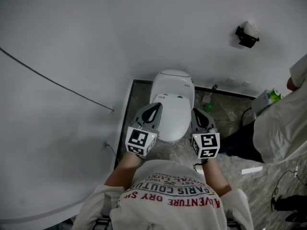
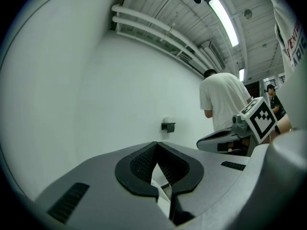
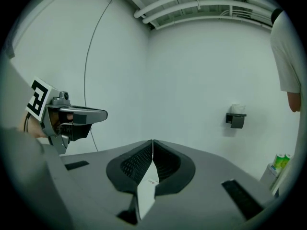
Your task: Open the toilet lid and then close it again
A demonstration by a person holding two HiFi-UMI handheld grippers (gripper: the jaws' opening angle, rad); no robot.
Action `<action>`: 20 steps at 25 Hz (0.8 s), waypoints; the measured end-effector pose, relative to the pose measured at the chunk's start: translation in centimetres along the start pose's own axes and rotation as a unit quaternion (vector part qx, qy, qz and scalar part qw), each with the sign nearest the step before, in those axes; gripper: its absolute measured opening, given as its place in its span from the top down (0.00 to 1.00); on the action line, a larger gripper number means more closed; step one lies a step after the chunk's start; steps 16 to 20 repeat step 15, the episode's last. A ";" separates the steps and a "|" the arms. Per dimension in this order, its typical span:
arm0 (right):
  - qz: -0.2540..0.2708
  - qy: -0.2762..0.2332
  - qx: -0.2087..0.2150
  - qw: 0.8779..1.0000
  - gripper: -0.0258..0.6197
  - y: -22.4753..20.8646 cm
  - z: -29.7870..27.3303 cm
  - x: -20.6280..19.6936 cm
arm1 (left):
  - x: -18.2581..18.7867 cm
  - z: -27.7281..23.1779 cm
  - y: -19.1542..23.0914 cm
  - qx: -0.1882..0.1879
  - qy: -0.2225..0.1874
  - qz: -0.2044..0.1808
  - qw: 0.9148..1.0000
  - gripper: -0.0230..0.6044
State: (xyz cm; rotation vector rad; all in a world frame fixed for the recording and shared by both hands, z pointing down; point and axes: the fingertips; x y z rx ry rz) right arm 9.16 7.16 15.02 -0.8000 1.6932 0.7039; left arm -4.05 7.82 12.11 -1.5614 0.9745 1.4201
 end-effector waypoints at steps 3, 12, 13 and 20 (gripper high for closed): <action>0.001 0.003 0.001 1.000 0.93 0.3 -0.2 -0.1 | -0.2 0.0 0.0 -0.002 0.003 0.001 1.000 0.95; -0.020 0.009 -0.003 1.000 0.93 0.2 -0.5 -0.7 | -0.3 -0.1 0.1 -0.004 0.002 -0.016 1.000 0.95; -0.019 0.009 -0.004 1.000 0.93 0.1 -0.4 -0.6 | -0.3 -0.1 0.1 -0.003 0.002 -0.015 1.000 0.95; -0.018 0.010 -0.005 1.000 0.94 0.0 -0.4 -0.6 | -0.3 -0.1 0.3 0.000 0.001 -0.014 1.000 0.95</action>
Point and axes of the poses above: the fingertips, and each gripper's own axes: z backward along the fingers, y to its left, x out of its top, and after that the axes turned 8 degrees about x, right-handed
